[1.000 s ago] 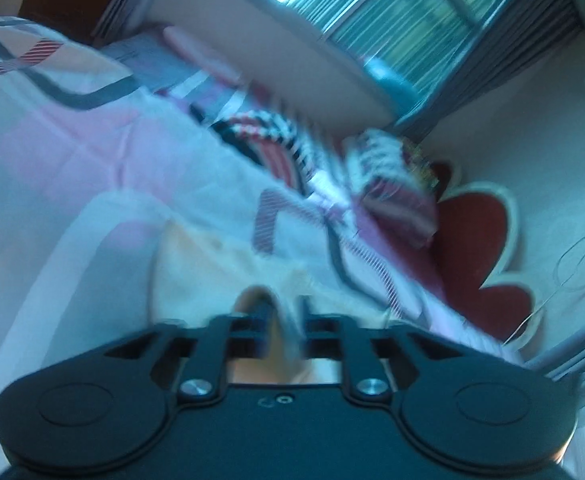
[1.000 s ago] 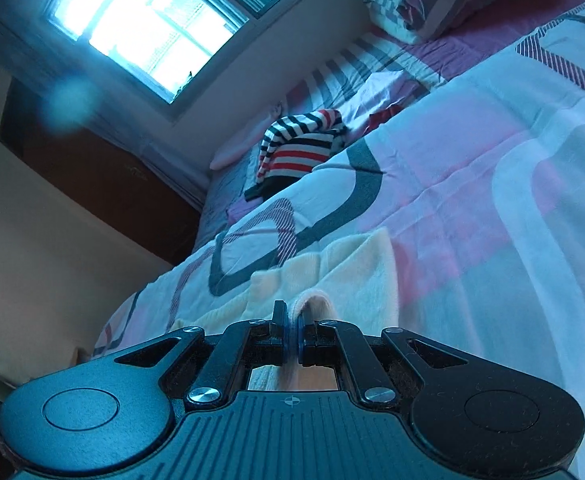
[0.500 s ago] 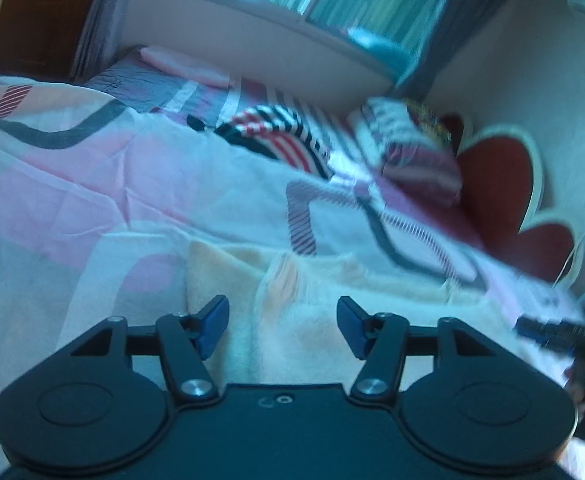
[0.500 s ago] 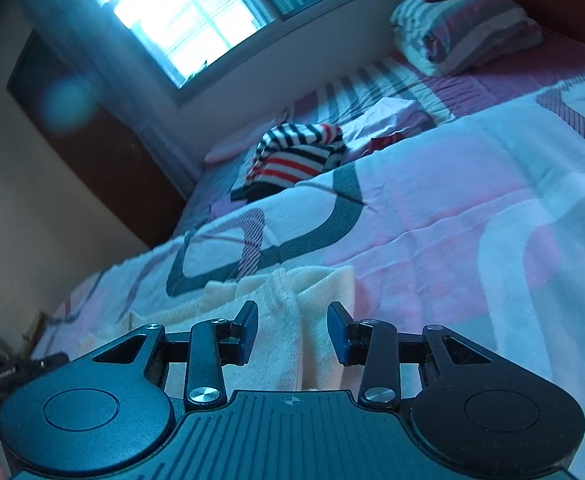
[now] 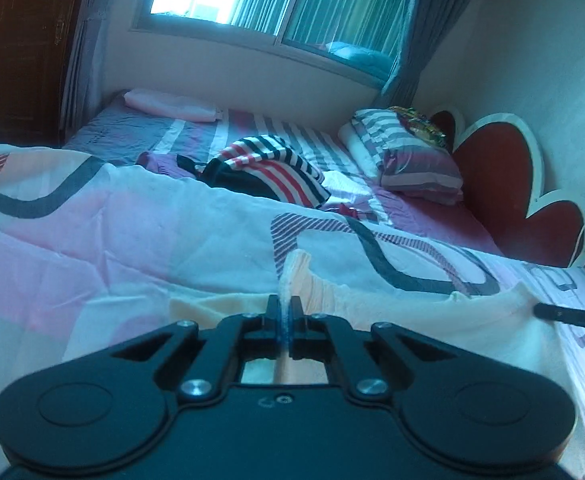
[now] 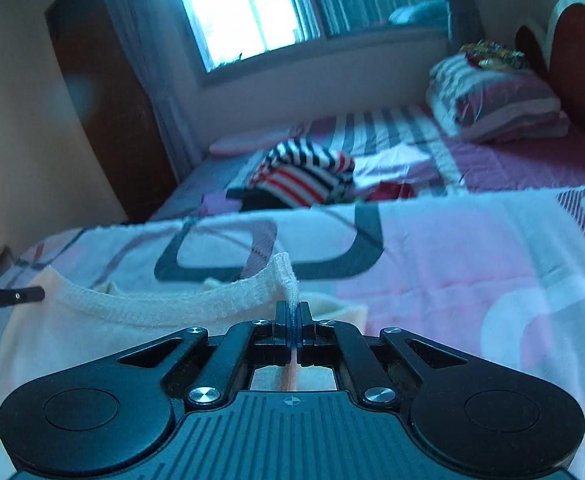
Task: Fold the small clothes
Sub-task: 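Grasp the sweater edge with the right gripper while the left gripper grasps the other edge, then fold the sweater side over the body with both grippers and release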
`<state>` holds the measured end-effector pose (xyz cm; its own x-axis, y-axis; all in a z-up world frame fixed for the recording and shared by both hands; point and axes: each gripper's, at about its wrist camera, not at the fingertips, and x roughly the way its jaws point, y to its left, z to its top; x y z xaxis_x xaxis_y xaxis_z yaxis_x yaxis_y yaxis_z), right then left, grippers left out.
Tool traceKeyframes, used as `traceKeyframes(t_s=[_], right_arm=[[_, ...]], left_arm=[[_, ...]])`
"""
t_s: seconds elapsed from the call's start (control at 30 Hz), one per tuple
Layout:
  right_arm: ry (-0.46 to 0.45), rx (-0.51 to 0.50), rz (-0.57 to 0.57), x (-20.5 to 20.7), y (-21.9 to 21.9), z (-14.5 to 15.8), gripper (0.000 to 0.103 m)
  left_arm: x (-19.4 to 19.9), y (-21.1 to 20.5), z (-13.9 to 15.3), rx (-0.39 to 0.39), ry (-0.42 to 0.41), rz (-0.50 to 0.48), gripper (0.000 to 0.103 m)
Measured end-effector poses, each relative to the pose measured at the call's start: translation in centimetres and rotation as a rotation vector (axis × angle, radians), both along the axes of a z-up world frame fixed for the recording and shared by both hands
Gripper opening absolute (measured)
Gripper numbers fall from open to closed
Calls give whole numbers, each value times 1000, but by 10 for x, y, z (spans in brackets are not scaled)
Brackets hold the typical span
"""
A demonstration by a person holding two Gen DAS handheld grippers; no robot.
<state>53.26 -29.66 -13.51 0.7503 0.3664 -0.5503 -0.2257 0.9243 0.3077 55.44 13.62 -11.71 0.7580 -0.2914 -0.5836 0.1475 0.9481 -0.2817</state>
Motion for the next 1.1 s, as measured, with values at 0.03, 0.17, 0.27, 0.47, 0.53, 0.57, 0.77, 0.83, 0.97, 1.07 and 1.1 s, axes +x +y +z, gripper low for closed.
traceKeyframes(t_s=[0.03,0.17,0.27,0.47,0.53,0.57,0.77,0.83,0.97,1.07,1.1], right_arm=[[17,-12,-3,3,2,-3,1],[129,-15,-33,17,0,-25,2],[119,-19,-101,12,-2,-10,11],[49,-58,90,8,73,11,12],[67,-66,178,9,105,5,12],[73,-85,199,9,116,1,13],[90,-194,-30,9,55,-16,17],[118,-104,-57,12,22,-19,17],[84,-166,-57,1,39,4,25],[17,-143,70,-27,75,17,53],[26,-153,122,-33,90,14,53]], left_arm=[[6,-2,-3,9,19,1,2],[23,-15,-19,109,97,8,11],[13,-16,-6,140,72,79,28],[-8,-95,13,204,-61,-102,77],[-5,-118,5,198,-23,-138,77],[-5,-122,1,199,-11,-140,77],[-15,-68,-19,293,36,-38,79],[-21,-52,-18,298,35,-52,80],[-29,-60,-2,319,10,-7,75],[-46,-88,6,258,-33,-73,77],[-51,-102,3,268,-30,-103,77]])
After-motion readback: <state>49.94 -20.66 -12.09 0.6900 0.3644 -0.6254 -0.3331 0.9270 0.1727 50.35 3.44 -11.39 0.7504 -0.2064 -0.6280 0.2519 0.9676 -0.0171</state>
